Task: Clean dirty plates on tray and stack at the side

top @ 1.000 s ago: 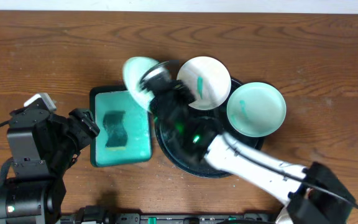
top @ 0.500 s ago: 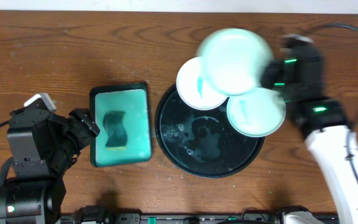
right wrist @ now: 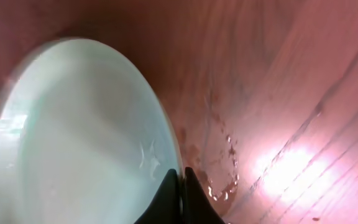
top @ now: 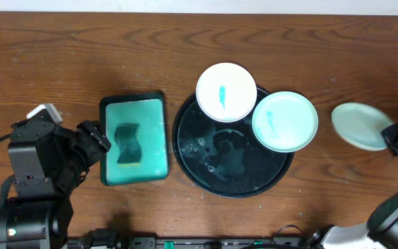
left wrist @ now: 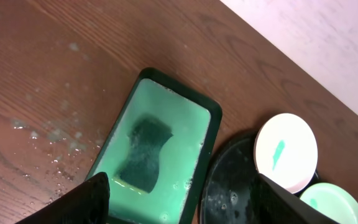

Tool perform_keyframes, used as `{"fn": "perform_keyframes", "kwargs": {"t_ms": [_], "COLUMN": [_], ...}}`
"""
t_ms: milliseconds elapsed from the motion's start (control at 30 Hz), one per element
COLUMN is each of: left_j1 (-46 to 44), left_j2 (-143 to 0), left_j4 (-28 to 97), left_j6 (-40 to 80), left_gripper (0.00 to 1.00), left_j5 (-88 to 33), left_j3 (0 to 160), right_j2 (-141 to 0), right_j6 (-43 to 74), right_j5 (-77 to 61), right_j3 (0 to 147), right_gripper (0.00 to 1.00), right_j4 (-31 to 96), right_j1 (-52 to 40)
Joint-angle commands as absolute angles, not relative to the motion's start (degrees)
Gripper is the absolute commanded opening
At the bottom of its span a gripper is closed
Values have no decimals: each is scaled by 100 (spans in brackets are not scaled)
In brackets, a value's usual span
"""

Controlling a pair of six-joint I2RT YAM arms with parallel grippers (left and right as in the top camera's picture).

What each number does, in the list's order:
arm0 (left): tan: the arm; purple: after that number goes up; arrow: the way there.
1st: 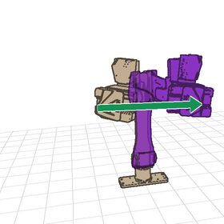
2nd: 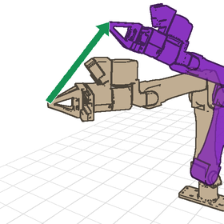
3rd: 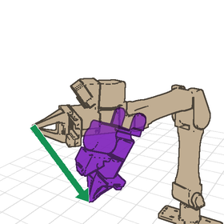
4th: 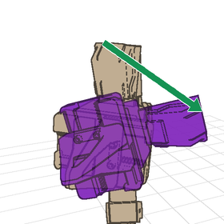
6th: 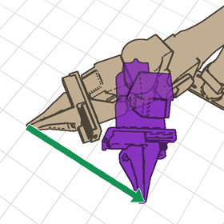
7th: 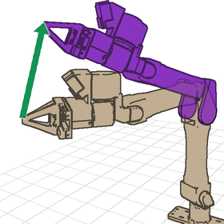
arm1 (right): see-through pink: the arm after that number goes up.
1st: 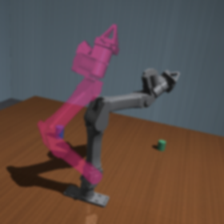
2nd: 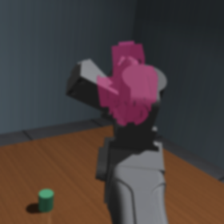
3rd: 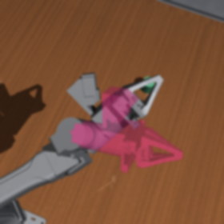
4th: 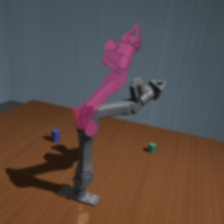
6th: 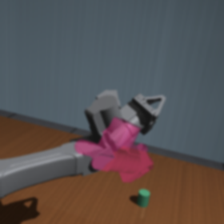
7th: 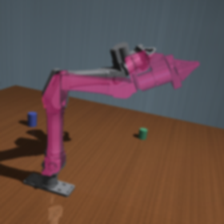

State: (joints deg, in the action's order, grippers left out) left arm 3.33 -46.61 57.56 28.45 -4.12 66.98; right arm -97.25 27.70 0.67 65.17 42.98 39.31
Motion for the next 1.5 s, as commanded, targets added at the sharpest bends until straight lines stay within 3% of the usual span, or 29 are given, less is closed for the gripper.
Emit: {"fn": "perform_keyframes", "kwargs": {"t_ms": [0, 33, 100, 300, 433, 633, 700, 733, 767, 800, 967, 1067, 1267, 1467], "left_j1": [357, 357, 357, 357, 357, 357, 357, 357, 357, 357, 357, 351, 346, 344], "left_j2": [-4672, -4672, -4672, -4672, -4672, -4672, -4672, -4672, -4672, -4672, -4678, -4954, -6377, -7865], "left_j4": [5752, 5752, 5754, 5752, 5752, 5752, 5752, 5752, 5752, 5754, 5754, 5822, 6652, 6615], "left_j6": [2810, 2812, 2812, 2812, 2812, 2812, 2812, 2812, 2812, 2812, 2810, 2585, 1839, 1758], "left_gripper": [72, 73, 73, 72, 72, 72, 72, 72, 72, 72, 72, 73, 72, 72], "left_j5": [-342, -342, -342, -342, -342, -342, -342, -342, -342, -342, -360, -729, -777, -773], "left_j3": [6744, 6744, 6744, 6744, 6746, 6744, 6744, 6744, 6746, 6744, 6746, 6744, 6744, 6744], "right_j2": [-10082, -10092, -10014, -9362, -9378, -9725, -9915, -9985, -10022, -9959, -9233, -9021, -9452, -9651], "right_j6": [2869, 2864, 2794, 1415, 1363, 1282, 932, 854, 864, 943, 1100, 978, 2351, 2530], "right_j5": [-36, -154, -368, -1813, -1590, -1253, -1295, -1291, -1238, -1225, -1431, -1678, -1098, -882], "right_j3": [6539, 6541, 6549, 6547, 6514, 6213, 6088, 6069, 6069, 6071, 6073, 5955, 4982, 4971], "right_gripper": [2, 37, 56, 66, 73, 67, 59, 46, 13, 1, 1, 1, 1, 1], "right_j4": [4335, 4294, 4235, 3887, 4049, 3822, 3612, 3597, 3651, 3741, 4589, 5013, 3697, 3575], "right_j1": [3697, 3614, 3524, 2856, 2290, 1669, 1461, 1374, 1273, 1238, 1044, -148, -1925, -1758]}}
